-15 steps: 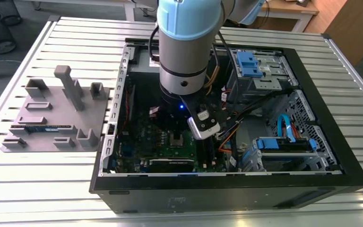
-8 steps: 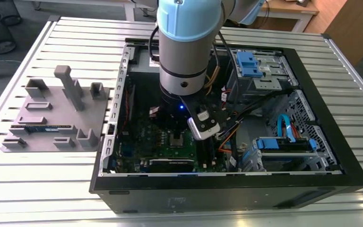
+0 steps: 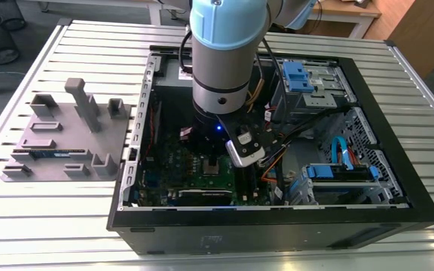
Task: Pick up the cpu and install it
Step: 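Close the cpu cover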
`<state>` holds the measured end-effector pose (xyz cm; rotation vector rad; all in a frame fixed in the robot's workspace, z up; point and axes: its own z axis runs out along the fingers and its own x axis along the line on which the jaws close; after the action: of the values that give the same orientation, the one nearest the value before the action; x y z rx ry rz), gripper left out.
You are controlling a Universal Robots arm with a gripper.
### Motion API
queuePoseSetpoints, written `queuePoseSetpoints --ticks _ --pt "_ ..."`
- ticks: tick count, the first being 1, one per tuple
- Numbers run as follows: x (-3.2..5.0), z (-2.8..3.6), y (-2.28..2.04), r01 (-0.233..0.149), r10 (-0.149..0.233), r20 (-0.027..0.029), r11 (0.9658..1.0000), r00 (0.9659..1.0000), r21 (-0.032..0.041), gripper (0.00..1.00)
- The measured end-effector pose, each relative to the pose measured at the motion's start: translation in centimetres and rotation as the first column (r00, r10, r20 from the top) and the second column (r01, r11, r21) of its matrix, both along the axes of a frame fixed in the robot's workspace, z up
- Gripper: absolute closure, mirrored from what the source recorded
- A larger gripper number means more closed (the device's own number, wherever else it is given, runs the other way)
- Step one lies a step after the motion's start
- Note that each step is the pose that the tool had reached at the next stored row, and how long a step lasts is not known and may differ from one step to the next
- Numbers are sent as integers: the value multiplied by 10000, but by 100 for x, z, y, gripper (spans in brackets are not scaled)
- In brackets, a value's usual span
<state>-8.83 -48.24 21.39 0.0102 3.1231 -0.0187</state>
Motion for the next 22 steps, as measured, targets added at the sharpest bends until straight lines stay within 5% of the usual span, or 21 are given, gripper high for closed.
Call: queuePoseSetpoints --ticks 22 --pt "81 3 0 1 -1 0 10000 10000 1 89"
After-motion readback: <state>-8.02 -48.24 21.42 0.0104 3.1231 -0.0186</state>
